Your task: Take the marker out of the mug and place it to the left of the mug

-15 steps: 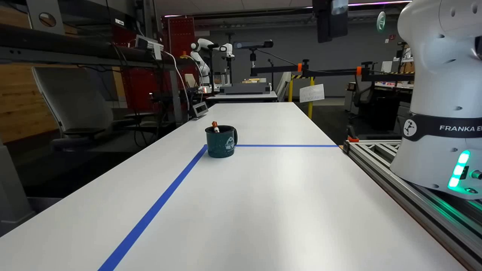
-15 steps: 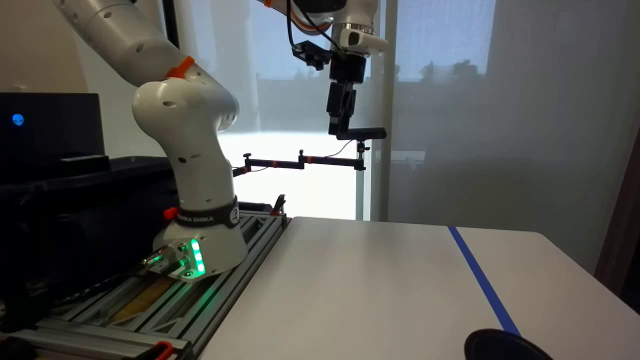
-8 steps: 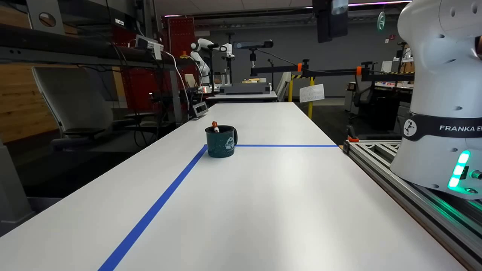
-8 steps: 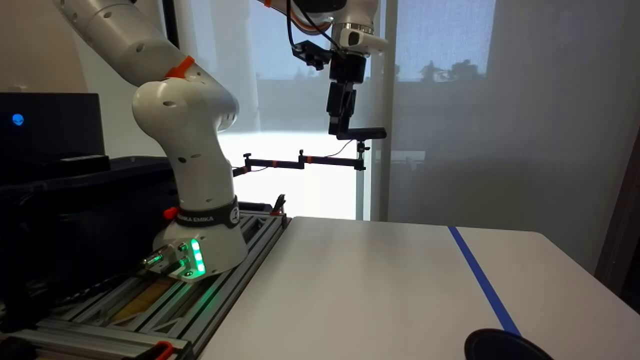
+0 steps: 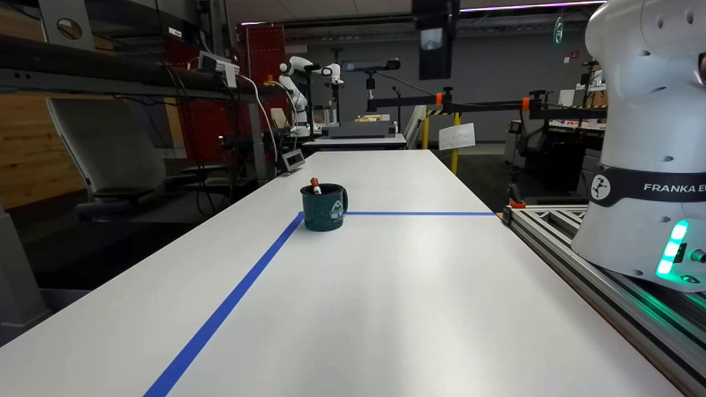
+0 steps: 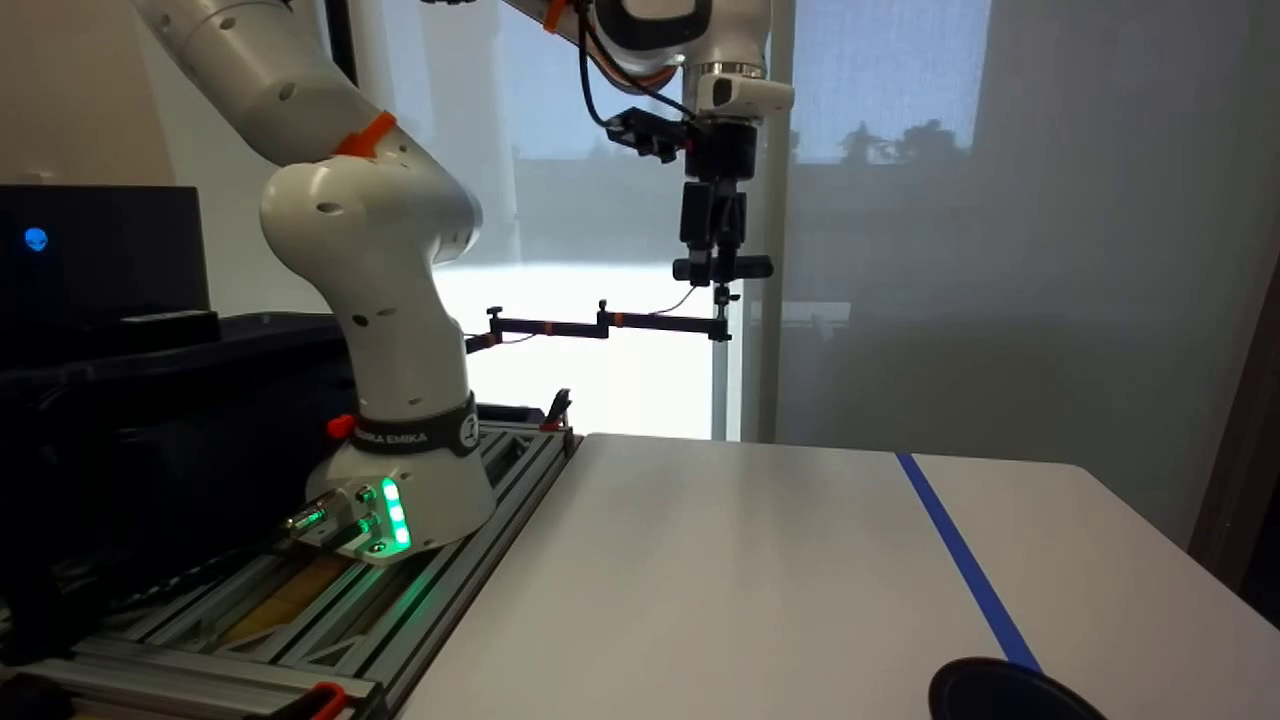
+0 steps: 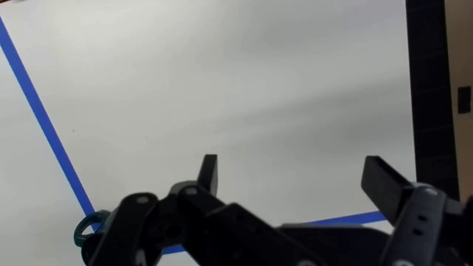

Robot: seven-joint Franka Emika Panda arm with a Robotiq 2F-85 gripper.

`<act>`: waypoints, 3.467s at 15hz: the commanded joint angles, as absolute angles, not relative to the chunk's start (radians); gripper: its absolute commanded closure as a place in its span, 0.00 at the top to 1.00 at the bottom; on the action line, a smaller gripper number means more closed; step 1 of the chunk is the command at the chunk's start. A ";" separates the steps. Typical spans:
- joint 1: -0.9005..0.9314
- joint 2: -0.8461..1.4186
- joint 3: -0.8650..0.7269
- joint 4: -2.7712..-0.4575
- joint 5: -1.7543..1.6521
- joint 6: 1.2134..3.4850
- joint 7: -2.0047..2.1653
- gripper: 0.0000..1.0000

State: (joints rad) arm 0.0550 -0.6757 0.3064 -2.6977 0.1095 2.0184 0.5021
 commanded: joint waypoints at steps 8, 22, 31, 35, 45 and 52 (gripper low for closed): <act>-0.198 -0.482 0.325 -2.679 -0.234 2.385 0.857 1.00; -0.285 -0.288 0.184 -2.641 -0.708 2.404 1.215 1.00; -0.312 -0.207 0.129 -2.642 -0.970 2.697 1.456 1.00; -0.370 -0.141 0.119 -2.604 -1.108 2.741 1.599 1.00; -0.429 0.067 0.087 -2.464 -1.340 2.730 1.833 1.00; -0.424 0.183 0.069 -2.371 -1.493 2.748 2.009 1.00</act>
State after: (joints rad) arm -0.4235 0.1361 0.0804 -2.4219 -1.3985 2.7212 1.9090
